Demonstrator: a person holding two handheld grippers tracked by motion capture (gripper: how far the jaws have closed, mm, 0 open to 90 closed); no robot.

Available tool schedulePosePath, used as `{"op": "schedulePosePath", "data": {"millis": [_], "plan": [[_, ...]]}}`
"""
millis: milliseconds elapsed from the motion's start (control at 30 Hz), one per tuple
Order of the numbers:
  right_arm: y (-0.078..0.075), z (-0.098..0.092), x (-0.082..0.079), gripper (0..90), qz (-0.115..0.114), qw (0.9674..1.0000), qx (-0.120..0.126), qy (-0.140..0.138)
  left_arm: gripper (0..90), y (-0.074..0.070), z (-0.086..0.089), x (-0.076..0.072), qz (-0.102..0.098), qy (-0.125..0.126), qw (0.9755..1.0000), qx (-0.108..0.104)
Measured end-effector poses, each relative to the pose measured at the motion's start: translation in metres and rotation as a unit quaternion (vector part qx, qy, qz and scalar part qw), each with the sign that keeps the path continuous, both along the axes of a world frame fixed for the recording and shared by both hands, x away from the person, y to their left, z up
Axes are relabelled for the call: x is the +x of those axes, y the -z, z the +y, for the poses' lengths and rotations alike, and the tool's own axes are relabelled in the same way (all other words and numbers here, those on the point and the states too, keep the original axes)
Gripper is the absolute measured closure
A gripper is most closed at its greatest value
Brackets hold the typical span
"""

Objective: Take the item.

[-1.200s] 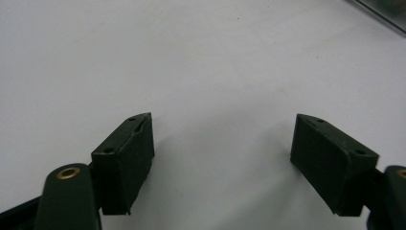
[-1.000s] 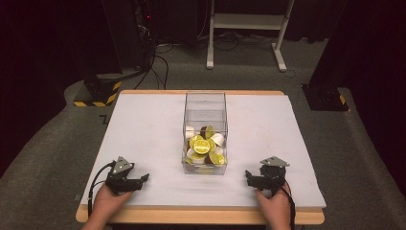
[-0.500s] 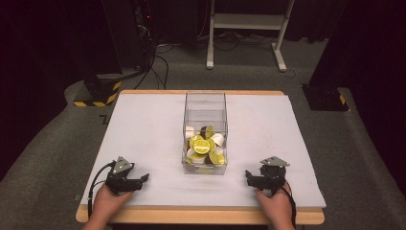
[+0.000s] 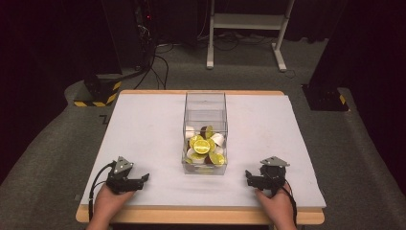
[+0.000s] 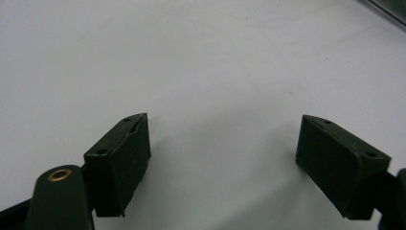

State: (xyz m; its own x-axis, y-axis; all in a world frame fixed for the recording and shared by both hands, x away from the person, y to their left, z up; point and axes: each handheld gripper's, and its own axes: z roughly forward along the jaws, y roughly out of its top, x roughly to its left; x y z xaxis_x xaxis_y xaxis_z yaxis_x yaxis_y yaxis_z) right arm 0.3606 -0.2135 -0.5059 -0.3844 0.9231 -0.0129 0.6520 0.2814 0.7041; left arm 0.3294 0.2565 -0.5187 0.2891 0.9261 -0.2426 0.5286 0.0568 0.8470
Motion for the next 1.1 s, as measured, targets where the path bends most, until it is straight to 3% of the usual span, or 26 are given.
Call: {"op": "schedulePosePath", "data": {"millis": [333, 467, 533, 867, 1100], "plan": [[0.000, 0.000, 0.000, 8.2, 0.001, 1.0000, 0.000, 0.000, 16.5, -0.002, -0.001, 0.000, 0.001, 0.013, 0.9999, 0.008], [0.000, 0.000, 0.000, 8.2, 0.000, 1.0000, 0.000, 0.000, 16.1, -0.004, -0.002, -0.001, 0.000, 0.025, 0.9997, 0.004], [0.000, 0.000, 0.000, 8.2, 0.000, 1.0000, 0.000, 0.000, 16.1, -0.006, -0.005, -0.002, -0.014, 0.020, 0.9997, -0.010], [0.000, 0.000, 0.000, 8.2, 0.001, 1.0000, 0.000, 0.000, 17.6, -0.014, -0.006, -0.004, -0.021, 0.031, 0.9990, -0.026], [0.000, 0.000, 0.000, 8.2, 0.003, 1.0000, 0.001, 0.000, 17.6, -0.018, -0.011, -0.006, -0.026, 0.045, 0.9984, -0.022]]}}
